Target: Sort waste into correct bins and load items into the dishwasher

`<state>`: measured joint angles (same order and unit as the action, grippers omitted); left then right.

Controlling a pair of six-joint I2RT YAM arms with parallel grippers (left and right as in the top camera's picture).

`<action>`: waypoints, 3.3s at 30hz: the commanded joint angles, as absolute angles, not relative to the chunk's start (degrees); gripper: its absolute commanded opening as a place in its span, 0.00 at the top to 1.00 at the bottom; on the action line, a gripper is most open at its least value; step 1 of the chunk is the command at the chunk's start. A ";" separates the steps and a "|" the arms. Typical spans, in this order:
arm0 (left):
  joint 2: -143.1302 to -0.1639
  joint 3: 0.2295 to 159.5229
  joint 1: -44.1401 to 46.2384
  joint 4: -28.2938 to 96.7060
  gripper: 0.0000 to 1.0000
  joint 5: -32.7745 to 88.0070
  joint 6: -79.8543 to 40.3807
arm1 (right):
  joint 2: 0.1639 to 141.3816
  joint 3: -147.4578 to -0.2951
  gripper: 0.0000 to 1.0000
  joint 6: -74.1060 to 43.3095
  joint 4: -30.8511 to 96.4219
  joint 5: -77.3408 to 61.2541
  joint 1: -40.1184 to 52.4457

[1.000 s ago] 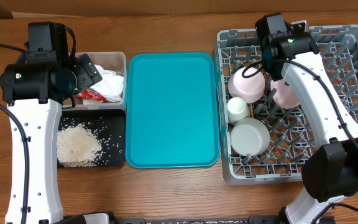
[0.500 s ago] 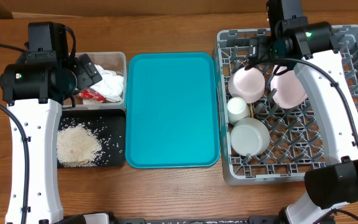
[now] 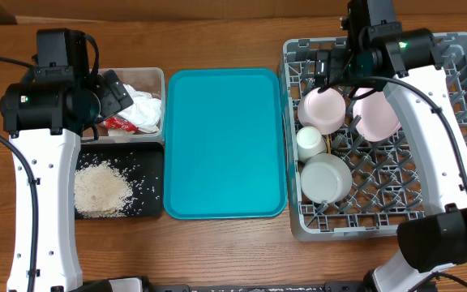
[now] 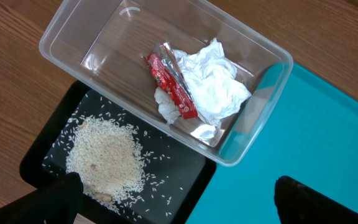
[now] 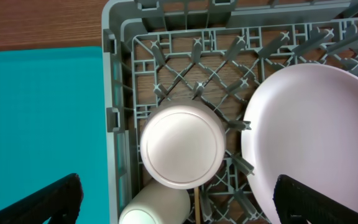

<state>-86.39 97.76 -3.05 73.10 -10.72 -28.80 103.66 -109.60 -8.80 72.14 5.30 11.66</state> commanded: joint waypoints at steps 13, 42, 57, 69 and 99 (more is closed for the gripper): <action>-86.56 98.00 -2.98 73.08 0.00 -10.66 -28.95 | 86.96 -110.98 0.00 -8.93 72.07 4.80 11.55; -86.56 98.00 -2.98 73.08 0.00 -10.66 -28.95 | 28.99 -83.31 0.00 -9.06 64.62 3.68 9.78; -86.56 98.00 -2.98 73.08 0.00 -10.66 -28.95 | 8.23 -34.26 0.00 -15.03 17.58 0.86 9.61; -86.56 98.00 -2.98 73.08 0.00 -10.66 -28.95 | 5.28 -11.57 0.00 -15.05 -7.18 -3.36 9.56; -86.56 98.00 -2.98 73.08 0.00 -10.66 -28.95 | 0.16 -0.45 0.00 -8.10 4.54 -4.16 8.12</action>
<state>-86.39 97.76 -3.05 73.08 -10.72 -28.80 0.80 -1.06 -14.26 4.99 -2.79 8.56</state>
